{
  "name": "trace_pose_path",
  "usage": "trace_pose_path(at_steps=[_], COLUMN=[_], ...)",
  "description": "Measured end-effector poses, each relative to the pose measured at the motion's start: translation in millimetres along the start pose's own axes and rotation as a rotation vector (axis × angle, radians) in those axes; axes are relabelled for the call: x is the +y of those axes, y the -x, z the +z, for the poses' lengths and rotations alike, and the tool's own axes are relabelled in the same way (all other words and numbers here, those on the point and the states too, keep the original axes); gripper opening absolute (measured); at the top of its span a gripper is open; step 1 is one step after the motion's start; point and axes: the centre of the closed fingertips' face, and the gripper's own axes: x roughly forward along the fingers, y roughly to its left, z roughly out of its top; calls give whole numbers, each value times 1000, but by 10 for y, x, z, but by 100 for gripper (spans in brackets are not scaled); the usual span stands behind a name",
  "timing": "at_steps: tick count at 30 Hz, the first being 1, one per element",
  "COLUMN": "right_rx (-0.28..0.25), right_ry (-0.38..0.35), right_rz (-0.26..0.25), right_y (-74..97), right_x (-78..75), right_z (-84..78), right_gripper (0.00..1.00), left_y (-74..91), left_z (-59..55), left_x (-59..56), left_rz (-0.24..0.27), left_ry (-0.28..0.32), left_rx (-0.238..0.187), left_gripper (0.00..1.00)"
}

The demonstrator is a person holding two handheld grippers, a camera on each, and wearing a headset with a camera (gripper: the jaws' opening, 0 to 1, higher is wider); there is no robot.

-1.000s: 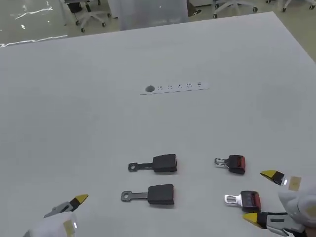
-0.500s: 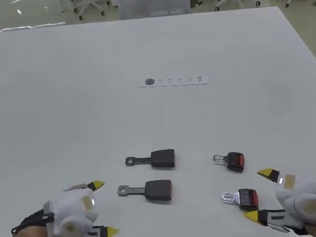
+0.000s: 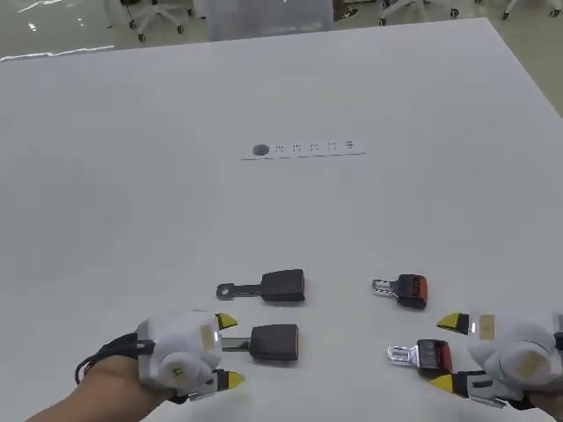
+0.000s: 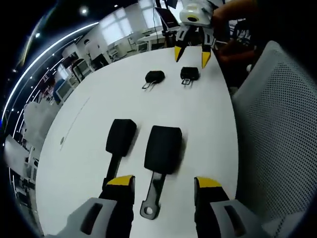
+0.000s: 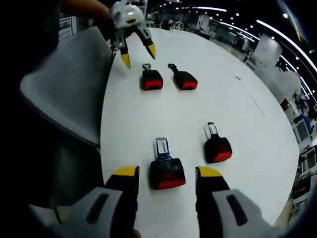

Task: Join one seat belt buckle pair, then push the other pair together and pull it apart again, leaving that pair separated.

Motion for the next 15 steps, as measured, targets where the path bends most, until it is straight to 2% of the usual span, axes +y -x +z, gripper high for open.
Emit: trace_pose_path(at_steps=[1,4,6,8,13,15], right_rx=[-2,19,27,49,60,61], right_ry=[4,12,18,8,-3,-5], right_rz=[5,35,45,54,78,104], right_y=[-15,-86,-127,-165,-196,-214], right_x=[6,32,23,-6,-27,4], right_z=[-3,-39,-61,-107,-149,-161], right_gripper=[45,44,43,43,42,37], left_y=[-37,-88,-124,-169,-298,-354], left_z=[-12,31,23,37,50,45], left_x=[13,54,91,118,65,55], left_rz=[-12,-25,-33,-42,-100,-118], left_ry=[-26,-52,-59,-58,-85,-91], left_rx=[17,19,41,43,60,71], left_gripper=[50,49,49,47,46,45])
